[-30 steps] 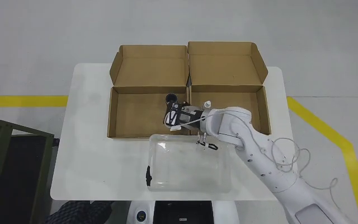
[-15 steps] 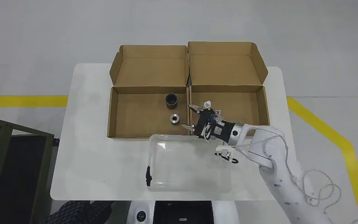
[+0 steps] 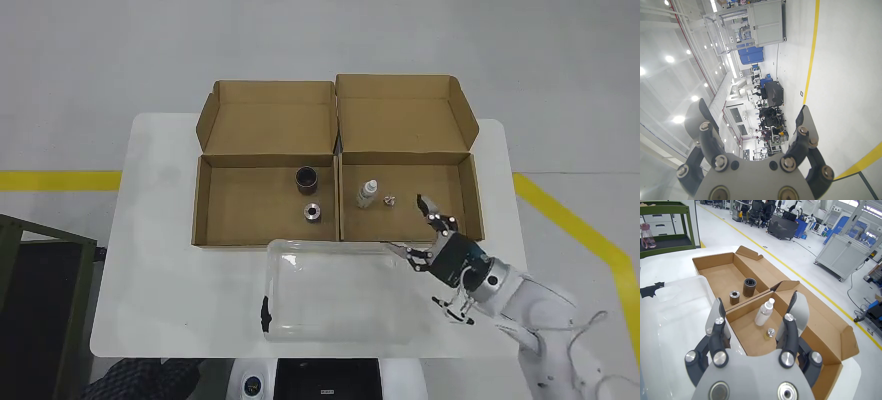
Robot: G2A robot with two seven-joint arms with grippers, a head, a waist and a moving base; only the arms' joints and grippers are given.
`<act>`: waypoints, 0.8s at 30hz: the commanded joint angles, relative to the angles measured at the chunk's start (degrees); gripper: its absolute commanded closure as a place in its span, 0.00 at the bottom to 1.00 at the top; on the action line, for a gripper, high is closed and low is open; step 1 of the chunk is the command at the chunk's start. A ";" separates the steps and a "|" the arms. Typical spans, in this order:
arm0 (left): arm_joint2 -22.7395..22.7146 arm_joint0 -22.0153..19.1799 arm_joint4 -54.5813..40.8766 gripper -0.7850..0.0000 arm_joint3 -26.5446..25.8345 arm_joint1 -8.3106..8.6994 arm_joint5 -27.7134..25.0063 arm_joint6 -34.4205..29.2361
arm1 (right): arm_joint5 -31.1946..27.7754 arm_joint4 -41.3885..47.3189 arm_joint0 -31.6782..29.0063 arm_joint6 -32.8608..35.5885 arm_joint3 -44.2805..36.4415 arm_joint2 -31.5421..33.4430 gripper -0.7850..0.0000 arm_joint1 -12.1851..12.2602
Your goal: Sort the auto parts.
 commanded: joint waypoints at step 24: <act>0.00 0.00 0.00 0.00 0.00 0.00 0.00 0.00 | 0.92 1.89 -13.10 -15.97 3.19 15.69 0.00 0.93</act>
